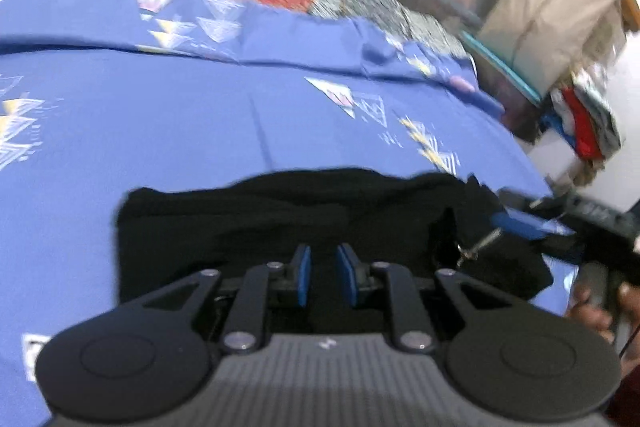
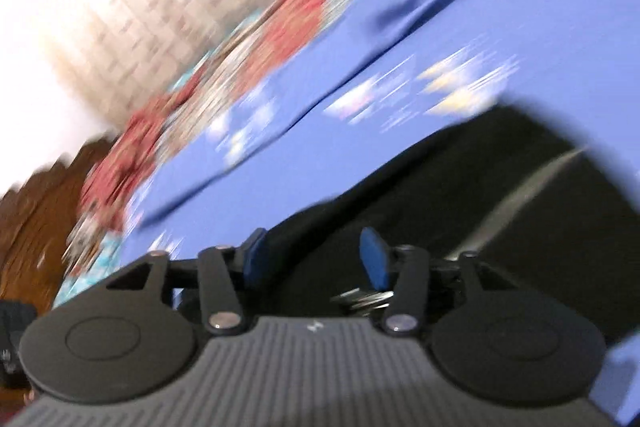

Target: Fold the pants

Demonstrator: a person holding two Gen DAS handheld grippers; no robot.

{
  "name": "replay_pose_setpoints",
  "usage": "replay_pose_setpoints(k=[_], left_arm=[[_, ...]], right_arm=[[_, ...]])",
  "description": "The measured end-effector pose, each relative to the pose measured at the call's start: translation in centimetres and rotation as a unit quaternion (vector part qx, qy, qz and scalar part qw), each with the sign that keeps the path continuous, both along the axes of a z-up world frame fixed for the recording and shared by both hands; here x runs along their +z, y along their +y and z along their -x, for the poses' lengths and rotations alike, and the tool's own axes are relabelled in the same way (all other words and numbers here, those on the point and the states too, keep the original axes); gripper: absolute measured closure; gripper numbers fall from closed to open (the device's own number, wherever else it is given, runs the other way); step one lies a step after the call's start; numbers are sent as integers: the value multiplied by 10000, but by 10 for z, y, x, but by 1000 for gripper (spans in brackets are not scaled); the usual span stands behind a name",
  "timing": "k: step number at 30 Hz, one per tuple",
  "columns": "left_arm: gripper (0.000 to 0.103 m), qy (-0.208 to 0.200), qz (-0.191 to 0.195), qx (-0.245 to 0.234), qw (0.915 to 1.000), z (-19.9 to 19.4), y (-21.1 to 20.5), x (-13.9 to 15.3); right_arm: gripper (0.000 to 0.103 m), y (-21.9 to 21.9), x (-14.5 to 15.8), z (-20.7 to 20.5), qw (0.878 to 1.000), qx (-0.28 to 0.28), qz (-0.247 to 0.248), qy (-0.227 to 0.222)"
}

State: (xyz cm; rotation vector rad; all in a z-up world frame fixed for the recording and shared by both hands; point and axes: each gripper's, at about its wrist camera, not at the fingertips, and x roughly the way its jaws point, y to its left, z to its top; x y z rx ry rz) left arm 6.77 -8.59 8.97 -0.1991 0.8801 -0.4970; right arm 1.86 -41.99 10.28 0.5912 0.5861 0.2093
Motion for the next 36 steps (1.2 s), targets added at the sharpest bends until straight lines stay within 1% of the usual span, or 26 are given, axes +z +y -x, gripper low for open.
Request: replay_pose_setpoints(k=[2,4,5,6,7,8,9,11,12,14,17,19,22,25,26,28,29,30,31,33,36], left_arm=[[86,203,-45,-141,9997,-2,-16,-11],[86,524,-136,-220,9983,-3,-27,-26],[87,653,-244,-214,9973,-2,-30,-35],[87,680,-305,-217,9970,-1,-33,-41],[86,642,-290,-212,9973,-1,-34,-43],[86,669,-248,-180,9973,-1,-34,-43],[86,744,-206,-136,9969,-3,-32,-44],[87,891,-118,-60,9959,-7,-29,-45],[87,946,-93,-26,9955,-9,-28,-45],[87,977,-98,6,9952,-9,-28,-45],[87,929,-215,22,9954,-7,-32,-43],[87,911,-278,36,9954,-6,-33,-41],[87,913,-328,56,9953,-7,-36,-41],[87,918,-373,67,9951,-8,-37,-40],[87,917,-386,68,9950,-8,-38,-40],[87,913,-409,72,9950,-8,-39,-39],[87,911,-417,74,9949,-7,-39,-39],[87,910,-425,77,9949,-7,-39,-39],[87,911,-431,82,9949,-7,-39,-38],[86,903,-417,83,9950,-6,-39,-37],[84,848,-459,63,9953,-4,-40,-34]], right_arm=[[35,-34,-1,15,9984,-556,80,-24],[35,-67,-8,30,9936,-1116,153,118],[34,-83,-13,39,9907,-1344,74,206],[32,-96,-19,47,9878,-1530,-67,282],[30,-107,-25,54,9850,-1674,-228,350],[27,-117,-31,60,9826,-1770,-405,402],[27,-124,-39,65,9807,-1802,-605,458],[27,-132,-51,69,9800,-1690,-927,497],[26,-132,-55,70,9803,-1631,-1009,473],[26,-129,-56,68,9823,-1500,-1032,445],[26,-120,-52,58,9853,-1291,-1026,435],[25,-108,-46,52,9891,-1080,-885,471],[25,-91,-44,45,9943,-824,-503,462],[25,-87,-47,47,9946,-776,-522,441],[27,-89,-48,47,9942,-789,-583,435],[36,-90,-48,50,9939,-789,-624,461],[47,-90,-48,49,9940,-760,-603,505],[63,-88,-48,48,9942,-690,-600,569],[69,-85,-50,47,9941,-567,-641,660],[73,-77,-52,49,9941,-472,-622,758],[74,-67,-42,55,9967,-330,-417,606]])
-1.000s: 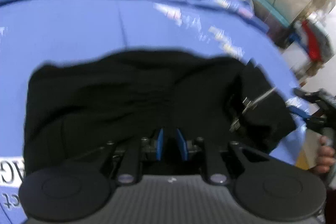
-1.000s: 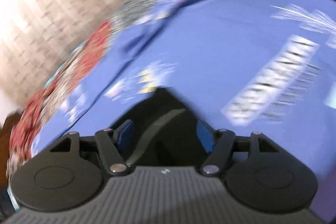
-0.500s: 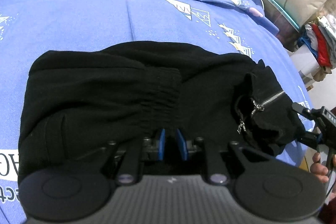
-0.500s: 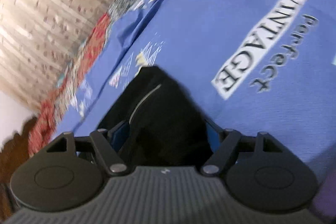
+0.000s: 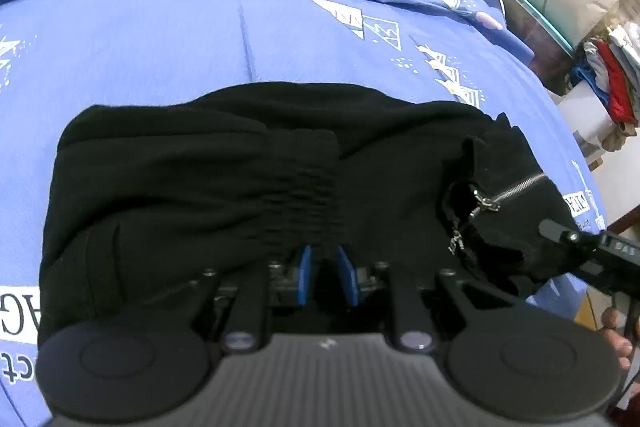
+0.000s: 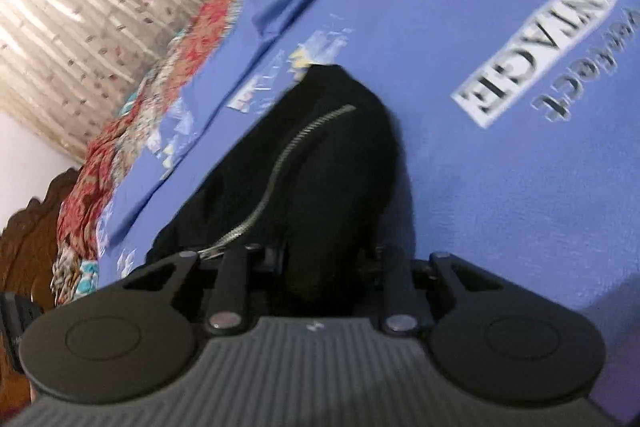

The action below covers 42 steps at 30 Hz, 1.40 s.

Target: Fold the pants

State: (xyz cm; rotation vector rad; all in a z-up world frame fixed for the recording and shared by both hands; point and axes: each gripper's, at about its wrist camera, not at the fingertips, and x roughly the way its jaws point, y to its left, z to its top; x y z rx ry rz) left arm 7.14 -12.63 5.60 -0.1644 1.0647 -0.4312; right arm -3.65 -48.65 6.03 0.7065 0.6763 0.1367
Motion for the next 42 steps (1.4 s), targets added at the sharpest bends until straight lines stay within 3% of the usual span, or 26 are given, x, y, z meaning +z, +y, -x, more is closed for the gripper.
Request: replay_pose_setpoints(k=[4,6,8,10,11,12,14,19,20,23,27,31,34,35,36,38,39,42], left_arm=[[78,-24,59,35,10000,2,-1,8],[73,-37,94,68,9999,3,-1,12],[70,-73,175,88,9998,5,0,18],[67,-86,306,114,9994,4,2,25],[66,-101,384,138,9991,3,3,31],[64,-122,457,164,9987,2,4,36],[61,-202,655,231,9974,1,6,50],[46,-411,1076,144,9932,-4,1,84],[39,-399,1128,100,9928,-7,-2,89],[8,-234,1315,-80,9910,-17,-19,97],[0,68,1455,-402,9885,-27,-46,94],[0,448,1423,-559,9872,-29,-69,75],[3,517,1312,-565,9884,-25,-72,67],[14,512,1219,-557,9897,-24,-71,65],[39,525,1104,-529,9911,-23,-70,63],[65,636,868,-341,9936,-25,-62,57],[74,768,1025,-283,9914,-27,-55,52],[78,906,1263,-152,9877,-29,-41,46]], right_arm=[[65,-4,2,1,9999,-111,15,-119],[44,-16,-6,1,9987,-436,-257,-19],[43,-30,-16,2,9949,-653,-766,-74],[48,-37,-23,-1,9915,-717,-1083,-37],[69,-36,-22,-2,9922,-688,-1042,-8],[77,-33,-19,-5,9937,-610,-943,7],[79,-23,-8,-6,9954,-459,-827,-176],[80,27,39,-6,9955,194,278,-887],[80,37,44,-4,9930,344,521,-998],[80,76,59,-2,9791,794,1332,-1313],[80,119,58,0,9544,1351,2194,-1506],[80,143,53,5,9324,1796,2681,-1628],[81,164,52,14,8994,2174,3321,-1832],[81,168,50,16,8882,2249,3526,-1905],[80,171,48,18,8797,2298,3676,-1955],[80,172,46,14,8789,2284,3721,-1922],[80,167,46,11,8844,2249,3641,-1861],[74,155,46,3,8987,2254,3312,-1786]])
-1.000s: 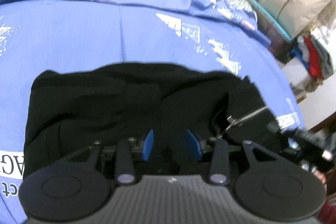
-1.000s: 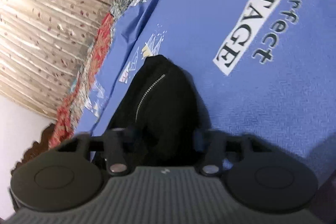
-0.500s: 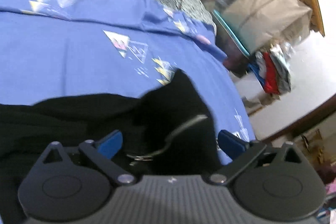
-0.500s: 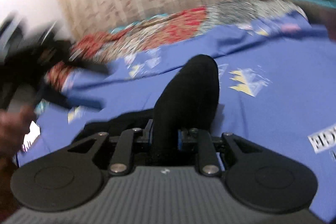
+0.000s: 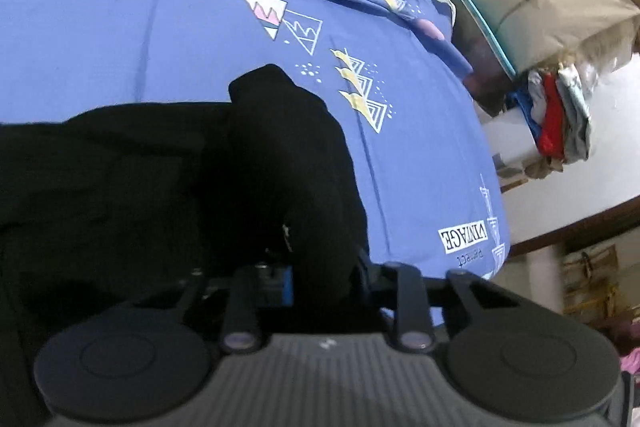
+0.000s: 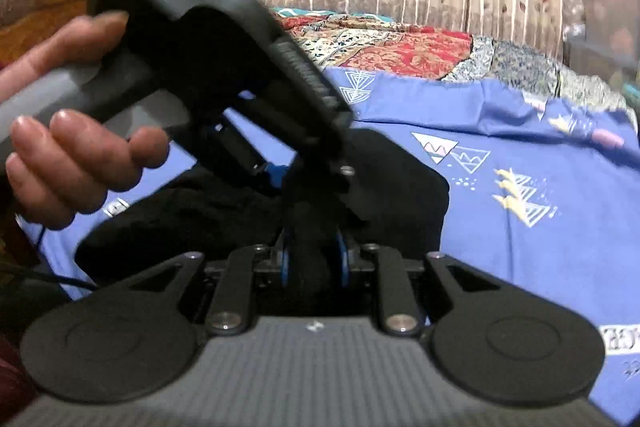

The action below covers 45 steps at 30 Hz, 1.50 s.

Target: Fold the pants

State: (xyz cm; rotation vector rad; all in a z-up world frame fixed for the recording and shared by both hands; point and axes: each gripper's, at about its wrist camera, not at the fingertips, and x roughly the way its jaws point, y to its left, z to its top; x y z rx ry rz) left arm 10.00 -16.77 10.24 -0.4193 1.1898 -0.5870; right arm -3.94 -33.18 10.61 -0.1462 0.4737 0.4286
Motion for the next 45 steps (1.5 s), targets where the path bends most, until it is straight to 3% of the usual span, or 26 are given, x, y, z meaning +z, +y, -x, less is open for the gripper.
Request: replay_pose_setpoints(k=[1,3,5,10,11,12,15,27,32,36,38,40,43,45], left_arm=[[79,-23,6,6,10000,2,1,-1],[79,-40,-6,7,10000,3,2,-1],[79,-33,35,18,10000,2,2,-2],[79,-130,153,-57,9998,2,3,3],[79,-160,162,-74,9997,3,5,4],[79,-188,172,-80,9996,4,6,5],[79,-283,292,-25,9992,6,14,11],[79,-733,785,379,9935,24,74,37],[79,-653,928,798,9903,38,120,22],[79,-521,906,1162,9877,50,157,-3],[77,-387,737,1308,9879,53,169,-24],[76,51,574,1516,9868,51,178,-55],[75,289,1051,1708,9793,52,194,-77],[74,220,1072,1684,9796,51,194,-75]], right_arm=[[71,-2,0,0,10000,8,-41,-20],[54,-4,-2,-2,10000,-18,-54,-20],[44,-8,-5,-4,9999,-100,-36,15],[42,-19,-21,-19,9982,-401,-139,427],[50,-21,-22,-23,9976,-435,-220,487],[66,-21,-20,-25,9973,-468,-274,489],[83,-14,-11,-25,9982,-411,-340,277],[87,33,11,-17,9988,198,86,-434],[87,63,7,-18,9956,720,395,-444],[86,89,-6,-25,9909,1197,586,-171],[77,102,-18,-31,9879,1344,767,94],[66,115,-32,-39,9837,1430,1014,402],[54,124,-34,-31,9792,1605,1136,489],[45,123,-30,-21,9782,1665,1173,419]])
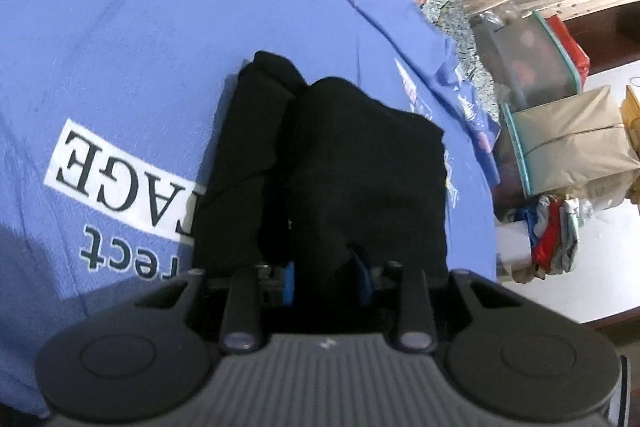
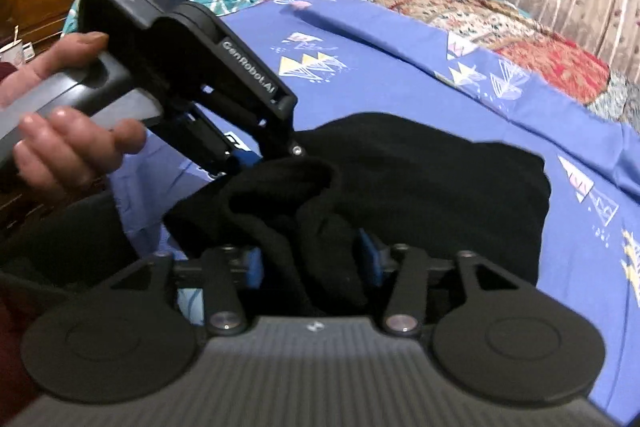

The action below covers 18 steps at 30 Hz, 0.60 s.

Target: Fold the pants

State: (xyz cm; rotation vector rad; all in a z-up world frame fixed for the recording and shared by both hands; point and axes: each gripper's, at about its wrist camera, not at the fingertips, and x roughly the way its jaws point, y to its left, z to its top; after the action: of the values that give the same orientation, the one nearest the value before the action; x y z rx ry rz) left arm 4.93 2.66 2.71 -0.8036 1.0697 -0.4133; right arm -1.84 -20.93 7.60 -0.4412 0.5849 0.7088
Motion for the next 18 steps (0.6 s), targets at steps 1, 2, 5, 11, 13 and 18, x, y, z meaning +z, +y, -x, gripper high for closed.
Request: replay_pose_setpoints(k=[1,2,5,11,13,18], left_arm=[[74,-50,-77,-37,10000,-1,-2,2],[73,-88,-126,-77,9999,-2,-3,4],[65,-186,-154,-119,9996,-2,-4,8],[43,-484,-161,8,9987,9,11,28],[43,-599,-115,14,9981,10,12,35],[43,-682,-394,-165,9968,14,-1,41]], right_arm=[[44,-4,3,3,10000,41,-49,13],[43,-9,7,4,9998,75,-152,80],[43,-32,19,3,9976,99,-558,396],[43,-93,44,1,9811,-541,-1713,724],[44,-113,46,-8,9698,-970,-2082,819],[52,-124,30,-21,9471,-1450,-2543,1314]])
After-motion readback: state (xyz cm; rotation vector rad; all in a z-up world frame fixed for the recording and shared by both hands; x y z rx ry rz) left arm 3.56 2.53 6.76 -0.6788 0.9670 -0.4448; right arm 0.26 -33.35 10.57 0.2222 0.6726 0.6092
